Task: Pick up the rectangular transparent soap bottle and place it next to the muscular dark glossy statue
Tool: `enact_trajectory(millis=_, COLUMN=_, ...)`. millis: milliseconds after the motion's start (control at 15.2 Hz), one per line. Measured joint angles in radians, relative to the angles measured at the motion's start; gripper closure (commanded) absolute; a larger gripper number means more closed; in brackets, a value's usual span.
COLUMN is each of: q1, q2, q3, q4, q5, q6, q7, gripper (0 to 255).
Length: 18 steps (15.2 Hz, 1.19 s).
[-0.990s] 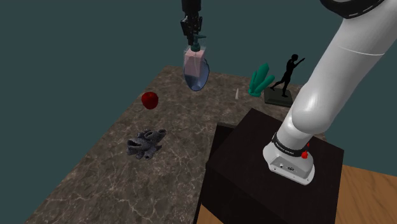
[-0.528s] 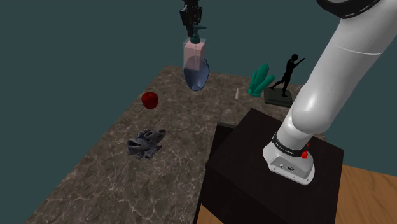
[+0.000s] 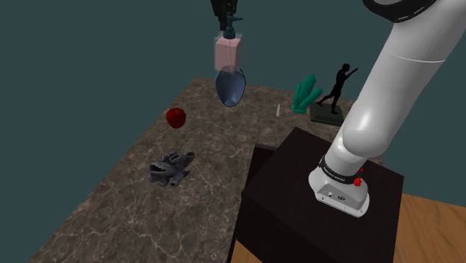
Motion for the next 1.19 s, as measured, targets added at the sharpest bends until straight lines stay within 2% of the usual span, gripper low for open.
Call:
enact_trajectory(millis=396, q1=-0.002, q2=0.045, q3=-0.001, q4=0.146, q5=0.004, q6=-0.101, q7=0.004, gripper=255)
enact_trajectory(millis=1188, q1=-0.077, q2=-0.305, q3=-0.086, q4=-0.235, q5=-0.058, q6=-0.074, q7=-0.164, gripper=255)
